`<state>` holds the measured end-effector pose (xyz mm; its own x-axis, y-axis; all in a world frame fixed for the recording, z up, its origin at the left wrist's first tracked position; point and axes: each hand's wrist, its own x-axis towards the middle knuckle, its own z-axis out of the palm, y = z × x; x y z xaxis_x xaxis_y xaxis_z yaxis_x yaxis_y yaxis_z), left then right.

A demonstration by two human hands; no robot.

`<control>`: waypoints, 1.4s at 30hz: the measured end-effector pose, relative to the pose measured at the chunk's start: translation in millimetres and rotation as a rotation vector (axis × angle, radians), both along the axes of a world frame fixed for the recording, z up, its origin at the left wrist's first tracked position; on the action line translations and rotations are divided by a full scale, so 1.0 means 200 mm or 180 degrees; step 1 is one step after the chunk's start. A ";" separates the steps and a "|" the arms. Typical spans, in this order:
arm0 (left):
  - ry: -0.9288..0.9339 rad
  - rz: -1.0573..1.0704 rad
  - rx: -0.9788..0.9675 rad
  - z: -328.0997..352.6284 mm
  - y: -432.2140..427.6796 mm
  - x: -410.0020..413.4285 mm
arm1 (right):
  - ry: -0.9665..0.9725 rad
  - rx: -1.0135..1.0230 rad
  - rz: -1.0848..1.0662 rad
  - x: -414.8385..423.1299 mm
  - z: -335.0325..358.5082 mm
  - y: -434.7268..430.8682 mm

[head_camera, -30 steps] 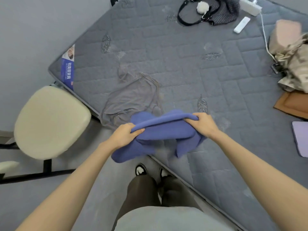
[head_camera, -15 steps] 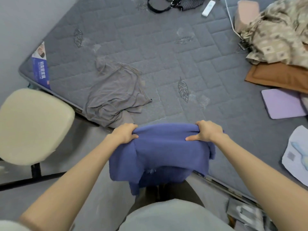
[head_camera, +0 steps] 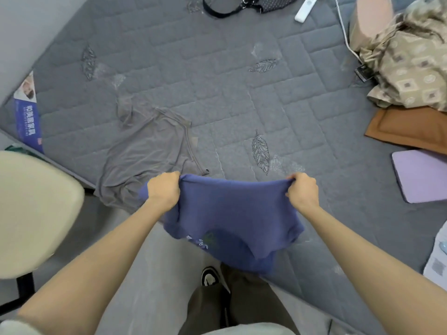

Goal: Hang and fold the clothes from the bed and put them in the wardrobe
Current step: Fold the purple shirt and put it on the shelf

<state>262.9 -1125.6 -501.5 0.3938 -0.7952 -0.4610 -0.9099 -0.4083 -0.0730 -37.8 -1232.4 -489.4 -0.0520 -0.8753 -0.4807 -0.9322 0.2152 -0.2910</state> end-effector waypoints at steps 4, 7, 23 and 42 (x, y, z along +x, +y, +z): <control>-0.0003 0.0260 -0.0564 -0.06 -0.32 0.06 | -0.0709 -0.0531 -0.0607 0.12 -0.07 -0.30; 0.0463 0.0872 -0.0986 -0.11 -0.50 0.08 | -0.1079 -0.0568 -0.0149 0.20 -0.13 -0.45; 0.2652 0.3497 0.0344 -0.73 -0.26 -0.22 | -0.0949 0.1130 -0.2536 0.22 -0.75 -0.20; 0.4462 0.6069 -0.0395 -0.63 -0.32 -0.18 | -0.2922 0.0702 -0.3884 0.24 -0.39 -0.26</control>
<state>227.1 -1189.9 -626.8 0.0513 -0.1012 -0.9935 0.8738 -0.4772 0.0938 10.5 -1283.6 -567.3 -0.2834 -0.4316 -0.8564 0.3127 0.8026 -0.5079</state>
